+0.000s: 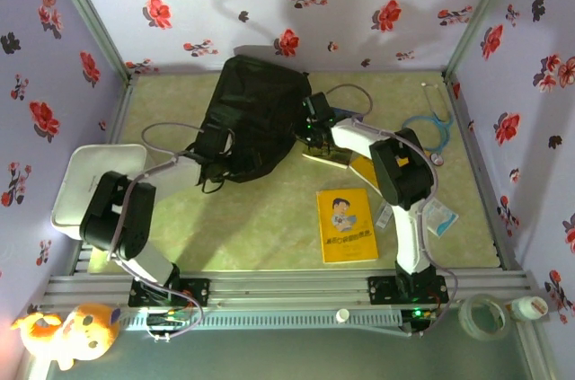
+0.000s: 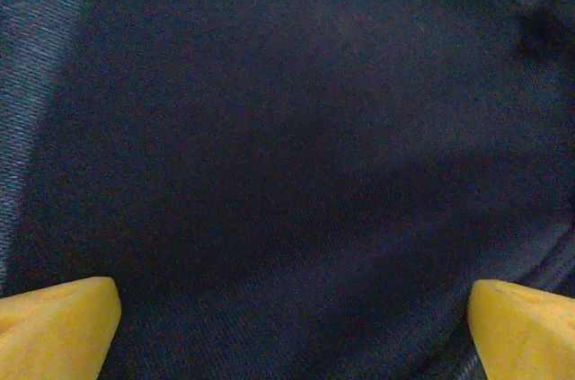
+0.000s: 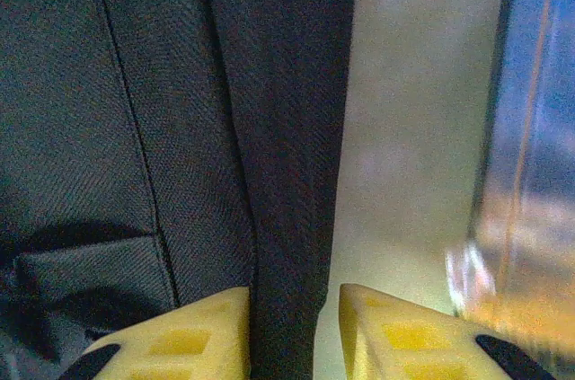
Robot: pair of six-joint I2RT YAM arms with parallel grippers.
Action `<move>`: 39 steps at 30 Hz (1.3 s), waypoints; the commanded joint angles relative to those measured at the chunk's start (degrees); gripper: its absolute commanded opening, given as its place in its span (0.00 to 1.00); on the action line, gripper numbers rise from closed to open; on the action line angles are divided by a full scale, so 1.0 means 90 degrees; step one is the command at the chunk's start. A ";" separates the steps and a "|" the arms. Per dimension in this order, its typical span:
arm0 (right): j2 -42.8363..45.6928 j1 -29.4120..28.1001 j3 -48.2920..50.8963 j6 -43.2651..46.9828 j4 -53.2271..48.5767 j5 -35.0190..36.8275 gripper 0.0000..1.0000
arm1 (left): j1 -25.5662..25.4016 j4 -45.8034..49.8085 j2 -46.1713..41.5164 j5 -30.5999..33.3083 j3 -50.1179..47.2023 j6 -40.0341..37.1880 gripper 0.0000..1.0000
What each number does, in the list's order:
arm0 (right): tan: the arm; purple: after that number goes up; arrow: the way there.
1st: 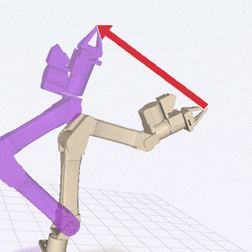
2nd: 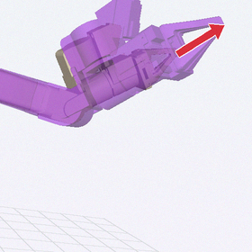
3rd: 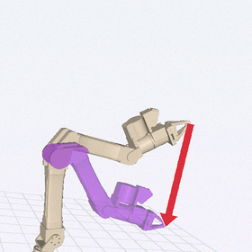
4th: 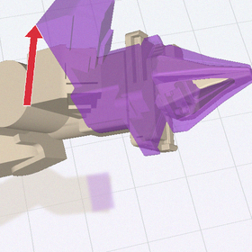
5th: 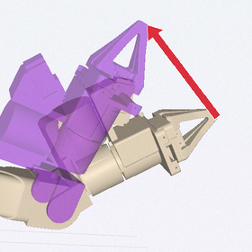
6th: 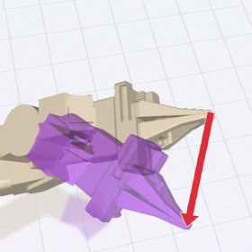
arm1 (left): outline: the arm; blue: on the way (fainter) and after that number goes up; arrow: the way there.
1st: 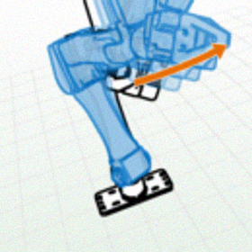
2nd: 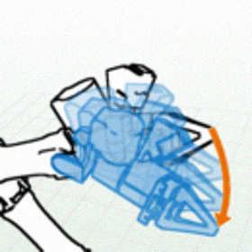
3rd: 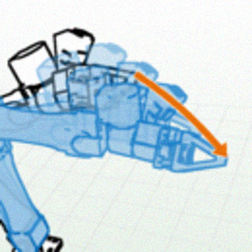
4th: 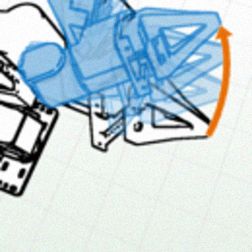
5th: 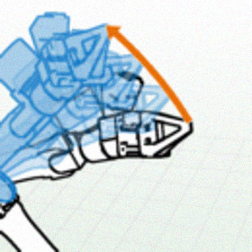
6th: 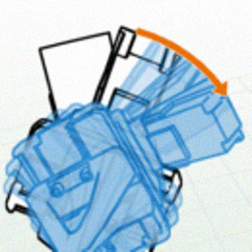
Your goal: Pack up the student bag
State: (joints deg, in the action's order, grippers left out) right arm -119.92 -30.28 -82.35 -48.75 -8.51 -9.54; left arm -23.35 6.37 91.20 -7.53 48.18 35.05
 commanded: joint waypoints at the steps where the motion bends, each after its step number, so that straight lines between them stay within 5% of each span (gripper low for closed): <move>1: 0.0369 -0.0169 0.0530 -0.0312 -0.0099 -0.0297 0.32 | 0.0312 0.0864 -0.0356 0.0371 -0.0236 -0.0271 1.00; 10: 0.1374 -0.0185 0.1267 -0.0332 0.0496 -0.1182 0.52 | -0.0093 0.1358 -0.1044 -0.0170 0.0718 -0.0015 1.00; 23: 0.1464 -0.0268 0.1864 -0.0229 0.0829 -0.1389 0.35 | -0.0698 0.0691 0.0567 -0.1227 0.1787 0.1671 0.68; 39: 0.1741 -0.0058 0.2162 -0.0623 0.1468 -0.1113 0.37 | -0.1050 0.1222 0.1506 -0.1657 0.2371 0.0749 0.34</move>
State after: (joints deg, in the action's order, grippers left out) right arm -105.78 -31.33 -63.61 -52.75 2.46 -20.75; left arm -32.62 14.33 103.20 -21.52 67.57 44.40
